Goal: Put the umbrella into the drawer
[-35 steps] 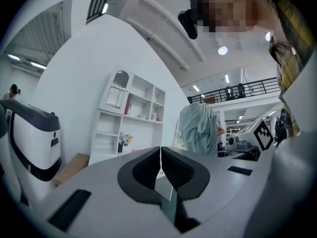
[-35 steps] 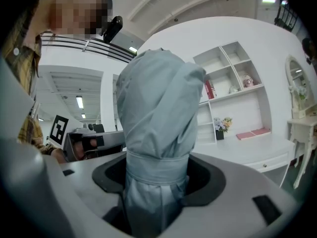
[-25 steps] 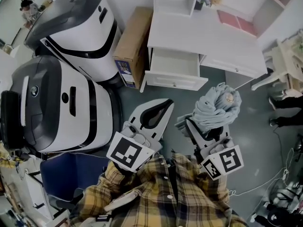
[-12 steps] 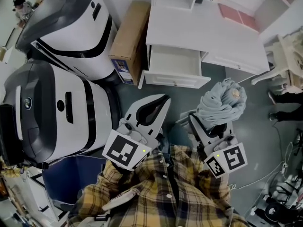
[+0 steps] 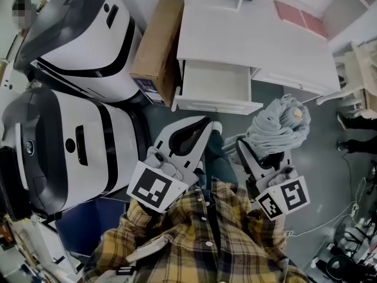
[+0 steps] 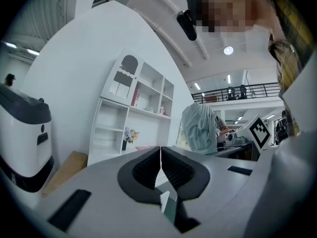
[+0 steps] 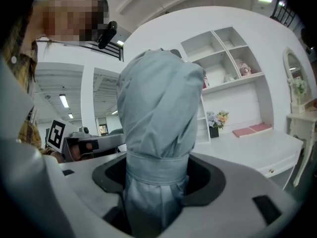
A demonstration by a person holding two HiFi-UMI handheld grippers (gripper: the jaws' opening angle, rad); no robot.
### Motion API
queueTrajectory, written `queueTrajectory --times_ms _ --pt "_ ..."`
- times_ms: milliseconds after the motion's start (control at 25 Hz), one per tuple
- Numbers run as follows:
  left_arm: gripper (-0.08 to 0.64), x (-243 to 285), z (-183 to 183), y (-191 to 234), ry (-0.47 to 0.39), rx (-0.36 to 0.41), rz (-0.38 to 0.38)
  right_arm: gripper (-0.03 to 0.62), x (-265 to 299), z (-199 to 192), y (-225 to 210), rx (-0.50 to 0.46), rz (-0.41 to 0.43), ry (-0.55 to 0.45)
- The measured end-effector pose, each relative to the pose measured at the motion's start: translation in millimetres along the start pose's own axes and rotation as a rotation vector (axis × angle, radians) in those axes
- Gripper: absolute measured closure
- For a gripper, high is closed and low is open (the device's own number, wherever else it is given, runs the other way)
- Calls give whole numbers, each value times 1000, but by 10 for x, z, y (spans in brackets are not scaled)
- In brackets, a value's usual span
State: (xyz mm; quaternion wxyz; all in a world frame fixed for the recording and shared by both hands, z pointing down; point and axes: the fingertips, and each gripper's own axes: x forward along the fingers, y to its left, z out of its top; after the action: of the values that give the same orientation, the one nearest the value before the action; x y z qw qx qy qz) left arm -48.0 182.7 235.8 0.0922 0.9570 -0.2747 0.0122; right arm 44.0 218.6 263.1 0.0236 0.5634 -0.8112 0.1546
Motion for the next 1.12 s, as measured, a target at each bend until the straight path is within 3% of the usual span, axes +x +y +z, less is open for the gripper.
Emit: queueTrajectory --times_ms 240,400,760,1120 --pt "535 492 10 349 19 -13 28 290 495 125 -416 6 28 27" --pt "535 890 201 635 -32 -13 57 290 866 312 -706 -1 65 49" --pt "535 1743 456 1165 -9 -16 116 290 1614 744 -1322 -32 158 76" --pt "535 2186 567 1497 -16 -13 158 290 2069 955 -1707 -67 210 103"
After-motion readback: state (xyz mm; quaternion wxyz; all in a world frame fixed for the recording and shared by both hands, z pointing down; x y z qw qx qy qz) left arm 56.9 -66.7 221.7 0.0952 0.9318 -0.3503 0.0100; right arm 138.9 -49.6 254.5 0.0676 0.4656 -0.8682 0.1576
